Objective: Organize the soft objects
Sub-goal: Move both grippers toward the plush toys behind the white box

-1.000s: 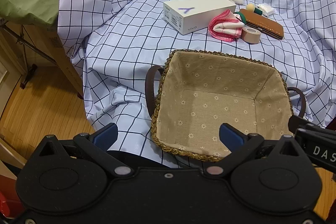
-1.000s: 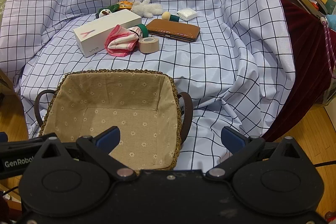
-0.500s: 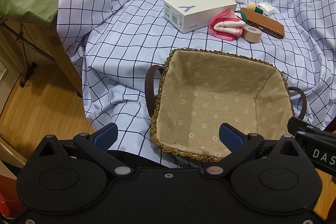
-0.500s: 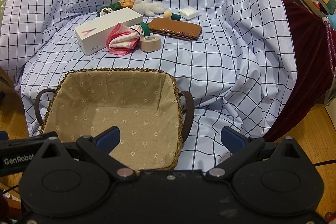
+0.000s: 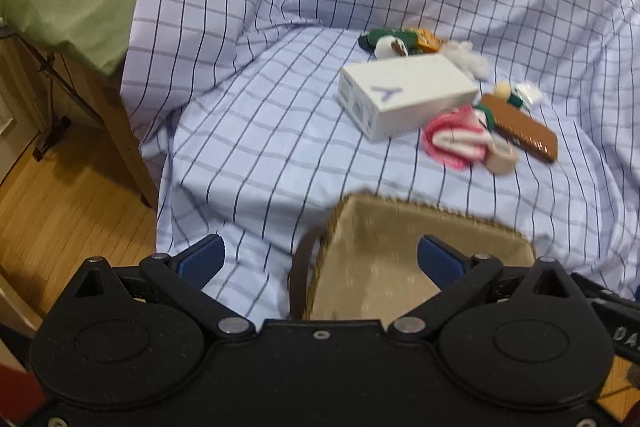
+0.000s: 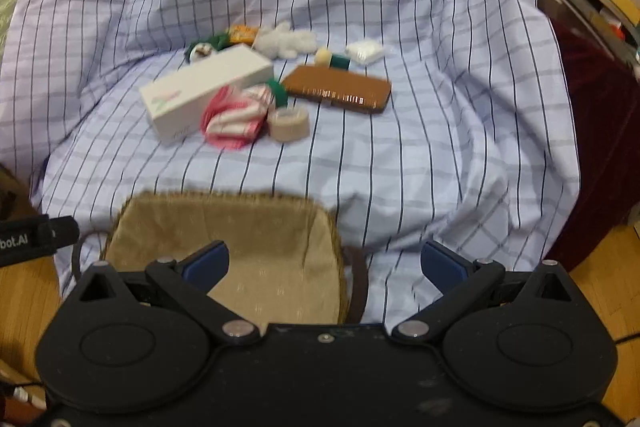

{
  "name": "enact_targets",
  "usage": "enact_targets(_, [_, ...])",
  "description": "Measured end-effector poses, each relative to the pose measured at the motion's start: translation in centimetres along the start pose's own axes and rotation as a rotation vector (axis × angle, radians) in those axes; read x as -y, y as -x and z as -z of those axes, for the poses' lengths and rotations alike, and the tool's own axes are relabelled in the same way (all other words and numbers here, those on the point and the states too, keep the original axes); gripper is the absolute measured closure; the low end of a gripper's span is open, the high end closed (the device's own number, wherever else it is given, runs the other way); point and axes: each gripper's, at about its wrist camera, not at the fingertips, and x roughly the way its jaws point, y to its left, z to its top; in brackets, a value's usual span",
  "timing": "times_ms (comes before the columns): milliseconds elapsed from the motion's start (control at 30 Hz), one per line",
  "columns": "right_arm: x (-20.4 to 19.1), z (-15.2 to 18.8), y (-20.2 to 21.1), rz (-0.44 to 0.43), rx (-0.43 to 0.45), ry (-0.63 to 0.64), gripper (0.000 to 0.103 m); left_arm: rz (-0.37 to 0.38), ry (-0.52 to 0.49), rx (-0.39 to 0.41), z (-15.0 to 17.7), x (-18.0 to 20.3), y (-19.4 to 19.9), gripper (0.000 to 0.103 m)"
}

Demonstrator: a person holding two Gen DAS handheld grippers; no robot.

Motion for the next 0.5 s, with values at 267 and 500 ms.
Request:
enact_targets(267, [0.2, -4.6, -3.9, -0.013, -0.027, -0.029, 0.001, 0.012, -0.037, -0.039, -3.2, 1.0, -3.6, 0.006])
enact_targets(500, [0.1, -7.1, -7.8, -0.020, -0.047, -0.032, 0.006, 0.080, -0.111, -0.069, -5.2, 3.3, -6.3, 0.010])
